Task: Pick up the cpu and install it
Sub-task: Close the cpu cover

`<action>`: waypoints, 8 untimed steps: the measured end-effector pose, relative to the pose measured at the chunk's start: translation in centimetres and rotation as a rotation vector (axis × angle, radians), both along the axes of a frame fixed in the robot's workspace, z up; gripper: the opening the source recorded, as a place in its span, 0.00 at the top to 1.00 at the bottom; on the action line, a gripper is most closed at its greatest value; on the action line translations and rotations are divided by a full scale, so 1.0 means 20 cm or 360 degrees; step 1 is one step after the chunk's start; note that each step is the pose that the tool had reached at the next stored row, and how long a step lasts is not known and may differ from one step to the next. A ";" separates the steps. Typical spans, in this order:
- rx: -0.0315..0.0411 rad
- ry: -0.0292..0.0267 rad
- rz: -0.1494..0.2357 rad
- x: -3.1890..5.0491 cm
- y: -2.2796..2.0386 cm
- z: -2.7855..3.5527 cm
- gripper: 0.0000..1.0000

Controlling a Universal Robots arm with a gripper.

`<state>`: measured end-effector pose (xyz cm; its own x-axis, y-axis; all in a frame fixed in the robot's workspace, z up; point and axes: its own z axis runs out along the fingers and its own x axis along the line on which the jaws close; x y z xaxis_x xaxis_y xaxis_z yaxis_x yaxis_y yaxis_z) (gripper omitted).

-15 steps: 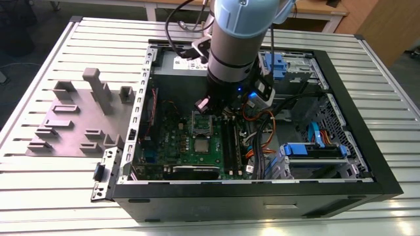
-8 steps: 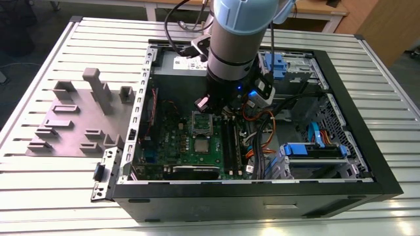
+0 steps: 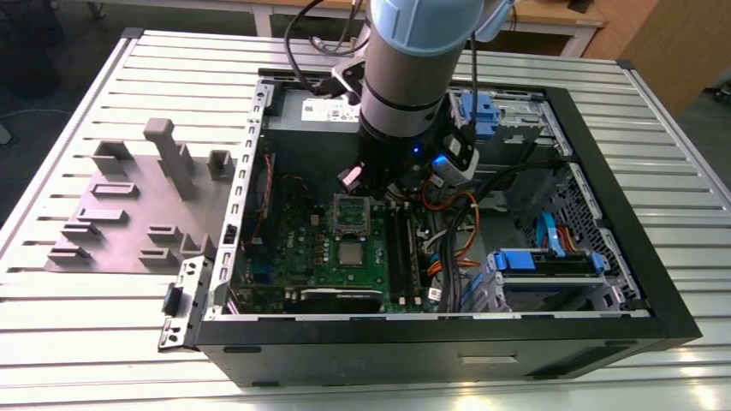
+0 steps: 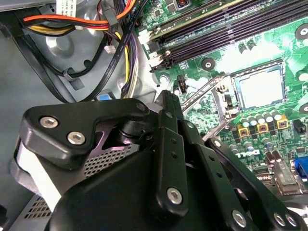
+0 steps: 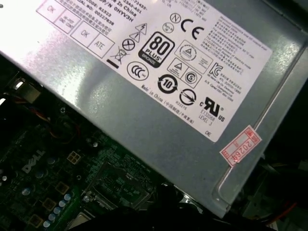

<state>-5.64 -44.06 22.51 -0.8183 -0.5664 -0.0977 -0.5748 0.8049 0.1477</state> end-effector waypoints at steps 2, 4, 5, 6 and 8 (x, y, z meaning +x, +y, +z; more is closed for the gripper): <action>0.0000 0.00001 0.0000 -0.001 0.000 0.004 0.89; 0.0000 0.00001 0.0001 -0.002 0.000 0.008 0.89; 0.0000 0.00001 0.0001 -0.003 0.000 0.010 0.89; 0.0000 0.00001 0.0001 -0.003 0.000 0.011 0.89; 0.0000 0.00001 0.0001 -0.004 0.000 0.015 0.89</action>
<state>-5.73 -44.06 22.81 -0.8178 -0.5671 -0.0977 -0.5754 0.8044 0.1477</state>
